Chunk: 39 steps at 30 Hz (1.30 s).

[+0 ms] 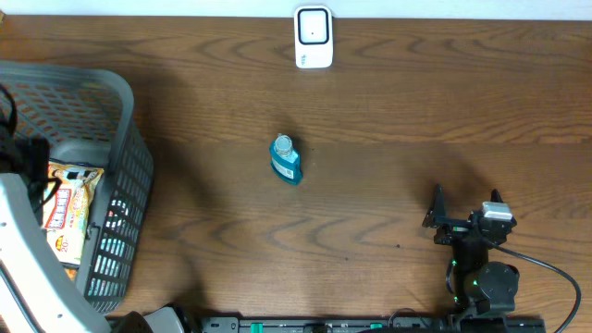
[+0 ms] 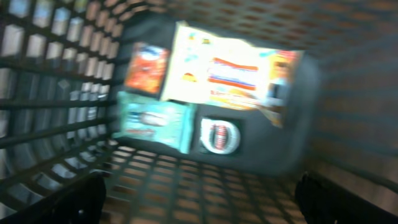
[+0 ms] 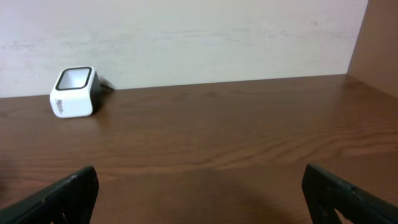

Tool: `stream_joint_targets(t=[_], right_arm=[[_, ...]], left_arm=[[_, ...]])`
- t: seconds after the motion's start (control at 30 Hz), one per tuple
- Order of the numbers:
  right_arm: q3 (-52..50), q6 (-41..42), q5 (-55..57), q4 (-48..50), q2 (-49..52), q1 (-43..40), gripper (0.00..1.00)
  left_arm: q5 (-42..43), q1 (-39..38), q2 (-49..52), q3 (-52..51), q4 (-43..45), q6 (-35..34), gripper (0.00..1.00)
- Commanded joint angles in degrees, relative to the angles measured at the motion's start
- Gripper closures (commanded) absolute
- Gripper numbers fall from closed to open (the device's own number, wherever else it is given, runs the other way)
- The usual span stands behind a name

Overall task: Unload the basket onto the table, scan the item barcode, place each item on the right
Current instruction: 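Return the left gripper to the basket and grasp the snack bag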

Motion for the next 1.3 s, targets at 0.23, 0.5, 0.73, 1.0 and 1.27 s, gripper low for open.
stream_joint_targets(t=[0.23, 0.5, 0.73, 1.0, 1.27], right_arm=[[-0.1, -0.5, -0.1, -0.2, -0.2, 0.6, 0.01], [-0.1, -0.5, -0.1, -0.2, -0.2, 0.6, 0.01], [-0.1, -0.5, -0.1, -0.2, -0.2, 0.6, 0.01], [-0.1, -0.5, -0.1, -0.2, -0.2, 0.6, 0.01], [-0.1, -0.5, -0.1, -0.2, -0.2, 0.6, 0.01]], left_arm=[[-1.0, 4.0, 0.3, -23.1, 17.2, 5.0, 0.02], [-0.9, 4.0, 3.5, -32.0, 35.9, 19.1, 0.02], [-0.8, 4.0, 12.1, -33.0, 42.0, 36.4, 0.02], [3.8, 4.0, 18.8, -33.0, 40.8, 49.5, 0.02], [3.1, 4.0, 23.1, -33.8, 42.4, 50.3, 0.01]])
